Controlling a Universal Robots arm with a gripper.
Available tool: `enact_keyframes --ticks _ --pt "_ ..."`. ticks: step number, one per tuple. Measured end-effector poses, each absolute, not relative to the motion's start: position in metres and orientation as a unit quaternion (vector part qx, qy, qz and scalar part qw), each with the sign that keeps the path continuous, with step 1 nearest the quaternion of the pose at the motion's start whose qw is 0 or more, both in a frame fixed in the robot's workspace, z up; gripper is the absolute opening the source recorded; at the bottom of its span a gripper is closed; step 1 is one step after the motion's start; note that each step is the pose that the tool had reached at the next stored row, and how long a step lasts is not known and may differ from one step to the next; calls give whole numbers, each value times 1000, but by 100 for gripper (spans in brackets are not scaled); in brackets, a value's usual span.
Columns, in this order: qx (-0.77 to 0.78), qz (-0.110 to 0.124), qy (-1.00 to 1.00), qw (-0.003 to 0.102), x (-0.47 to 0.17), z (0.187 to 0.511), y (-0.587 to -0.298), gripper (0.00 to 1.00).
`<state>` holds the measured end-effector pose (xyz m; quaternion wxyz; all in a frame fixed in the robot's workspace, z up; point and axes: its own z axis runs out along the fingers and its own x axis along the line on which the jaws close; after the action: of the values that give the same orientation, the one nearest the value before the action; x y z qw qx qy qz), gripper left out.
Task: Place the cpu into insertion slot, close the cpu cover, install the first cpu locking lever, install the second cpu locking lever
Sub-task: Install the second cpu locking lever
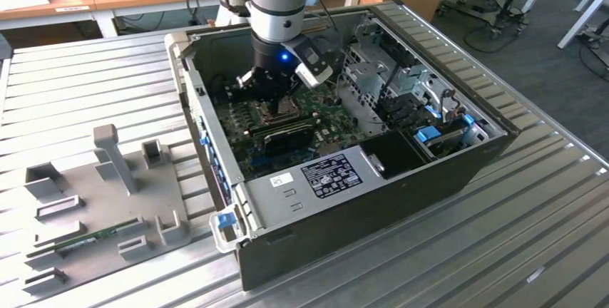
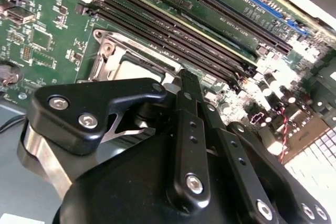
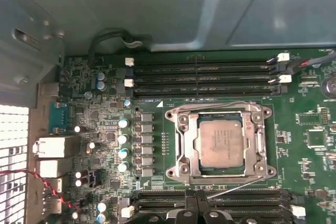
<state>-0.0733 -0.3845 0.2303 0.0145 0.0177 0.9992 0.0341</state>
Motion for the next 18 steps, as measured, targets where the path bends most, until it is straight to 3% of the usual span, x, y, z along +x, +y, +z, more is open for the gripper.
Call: enact_keyframes --ticks 18 --pt "18 34 999 15 -85 208 -384 10"
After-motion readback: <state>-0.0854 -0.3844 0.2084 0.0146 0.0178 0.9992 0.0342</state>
